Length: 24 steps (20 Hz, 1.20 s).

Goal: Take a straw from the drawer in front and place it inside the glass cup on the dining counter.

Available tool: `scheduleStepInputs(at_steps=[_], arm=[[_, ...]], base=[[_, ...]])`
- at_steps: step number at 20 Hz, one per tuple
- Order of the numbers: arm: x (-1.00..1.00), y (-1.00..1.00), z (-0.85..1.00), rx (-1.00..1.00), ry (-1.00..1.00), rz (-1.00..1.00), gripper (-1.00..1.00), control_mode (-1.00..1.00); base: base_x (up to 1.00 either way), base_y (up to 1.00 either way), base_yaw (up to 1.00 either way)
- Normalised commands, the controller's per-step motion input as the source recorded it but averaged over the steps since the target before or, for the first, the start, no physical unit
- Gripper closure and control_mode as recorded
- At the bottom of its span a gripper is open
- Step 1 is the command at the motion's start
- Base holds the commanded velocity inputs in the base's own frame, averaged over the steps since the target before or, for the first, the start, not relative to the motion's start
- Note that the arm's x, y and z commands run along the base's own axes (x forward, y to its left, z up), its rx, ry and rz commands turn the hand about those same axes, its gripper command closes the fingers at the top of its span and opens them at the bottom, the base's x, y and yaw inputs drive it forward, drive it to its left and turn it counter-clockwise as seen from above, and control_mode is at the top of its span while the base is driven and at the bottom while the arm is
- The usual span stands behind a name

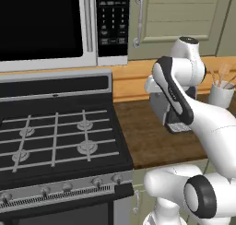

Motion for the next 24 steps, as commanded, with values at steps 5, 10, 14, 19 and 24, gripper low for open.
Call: scheduleStepInputs(at_steps=[5,10,14,19,24], arm=[[-0.12,0.00,0.00,0.00,-0.03,0.00,-1.00,1.00],[0.00,0.00,0.00,0.00,0.00,0.00,-1.00,1.00],[0.00,0.00,0.00,0.00,0.00,0.00,-1.00,1.00],[0.00,0.00,0.00,0.00,0.00,0.00,-1.00,1.00],[0.00,0.00,0.00,0.00,0.00,0.00,-1.00,1.00]], base=[[-0.57,0.05,0.00],[-0.82,0.62,-0.05],[-0.03,0.96,-0.44],[0.04,0.69,-0.65],[0.05,0.52,-0.71]])
